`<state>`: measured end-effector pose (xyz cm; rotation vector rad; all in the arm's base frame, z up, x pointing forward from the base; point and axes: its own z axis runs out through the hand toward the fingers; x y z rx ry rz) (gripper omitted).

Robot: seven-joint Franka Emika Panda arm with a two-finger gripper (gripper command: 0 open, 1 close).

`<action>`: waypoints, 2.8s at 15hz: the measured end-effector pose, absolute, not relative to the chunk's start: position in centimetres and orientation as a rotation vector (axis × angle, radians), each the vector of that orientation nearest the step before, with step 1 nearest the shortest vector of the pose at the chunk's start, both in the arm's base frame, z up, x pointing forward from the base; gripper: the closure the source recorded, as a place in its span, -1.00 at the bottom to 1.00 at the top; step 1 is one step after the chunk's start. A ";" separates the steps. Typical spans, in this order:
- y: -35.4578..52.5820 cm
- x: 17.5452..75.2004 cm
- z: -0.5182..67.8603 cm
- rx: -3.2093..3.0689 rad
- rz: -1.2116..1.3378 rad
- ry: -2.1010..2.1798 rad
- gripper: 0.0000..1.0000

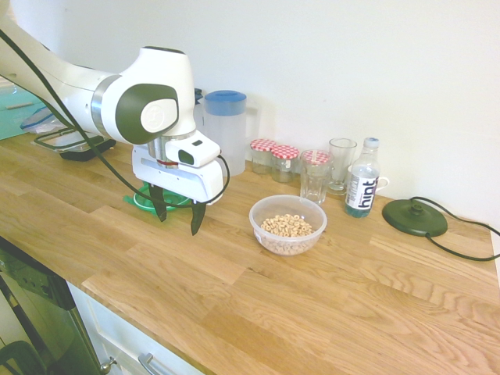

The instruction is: Cover the lid of food container

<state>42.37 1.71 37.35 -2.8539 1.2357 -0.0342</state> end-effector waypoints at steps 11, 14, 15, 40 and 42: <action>1.3 49.1 36.8 -2.481 0.078 1.166 -1.00; 1.0 50.9 35.3 -2.390 0.096 1.149 -1.00; 1.0 51.3 34.7 -2.375 0.096 1.147 -1.00; 3.1 50.4 28.8 -2.051 0.196 1.133 1.00; 2.8 50.2 28.4 -2.046 0.197 1.139 1.00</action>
